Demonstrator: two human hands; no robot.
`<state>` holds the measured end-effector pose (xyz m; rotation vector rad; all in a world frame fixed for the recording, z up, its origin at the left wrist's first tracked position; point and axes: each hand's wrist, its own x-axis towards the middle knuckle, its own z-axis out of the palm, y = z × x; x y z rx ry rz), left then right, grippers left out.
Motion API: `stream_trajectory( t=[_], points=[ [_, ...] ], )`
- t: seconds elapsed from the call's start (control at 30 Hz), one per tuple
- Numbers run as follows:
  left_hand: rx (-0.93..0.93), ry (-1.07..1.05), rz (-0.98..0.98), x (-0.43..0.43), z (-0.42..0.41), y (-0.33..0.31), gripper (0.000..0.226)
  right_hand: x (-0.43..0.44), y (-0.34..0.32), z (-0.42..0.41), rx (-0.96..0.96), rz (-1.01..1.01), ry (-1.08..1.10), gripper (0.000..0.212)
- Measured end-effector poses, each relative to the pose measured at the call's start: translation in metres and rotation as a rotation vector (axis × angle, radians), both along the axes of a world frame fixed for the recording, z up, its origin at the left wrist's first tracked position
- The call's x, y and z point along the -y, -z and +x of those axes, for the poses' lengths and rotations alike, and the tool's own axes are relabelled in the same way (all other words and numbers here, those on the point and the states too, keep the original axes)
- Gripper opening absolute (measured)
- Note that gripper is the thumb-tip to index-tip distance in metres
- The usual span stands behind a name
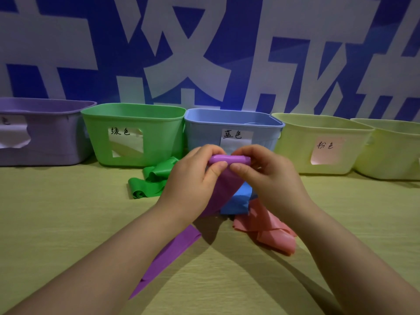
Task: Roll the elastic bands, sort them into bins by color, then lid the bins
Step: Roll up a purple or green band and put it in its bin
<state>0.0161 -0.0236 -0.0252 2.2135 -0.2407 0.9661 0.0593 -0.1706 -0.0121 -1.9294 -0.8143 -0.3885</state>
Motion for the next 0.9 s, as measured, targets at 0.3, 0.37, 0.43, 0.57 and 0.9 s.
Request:
stream_trajectory(
  t=[0.3,0.37,0.43,0.57,0.9],
  points=[
    [0.051,0.075,-0.112,0.0036,-0.0068,-0.0019,0.016,-0.0032,-0.0036,-0.0029,-0.096,0.027,-0.032,0.031],
    [0.061,0.079,-0.105,0.0038,-0.0068,-0.0018,0.012,-0.0036,-0.0025,-0.0025,-0.119,0.012,-0.050,0.040],
    [0.061,0.074,-0.115,0.0039,-0.0059,-0.0018,0.009,-0.0038,-0.0018,-0.0021,-0.140,0.016,-0.070,0.043],
    [0.048,0.036,-0.095,0.0025,-0.0041,0.0000,0.004,-0.0047,-0.0024,-0.0038,-0.167,0.051,-0.116,0.022],
    [-0.067,0.036,-0.217,0.0018,-0.0033,-0.0016,0.019,-0.0044,-0.0007,-0.0027,-0.120,0.048,-0.072,0.009]
  ],
)
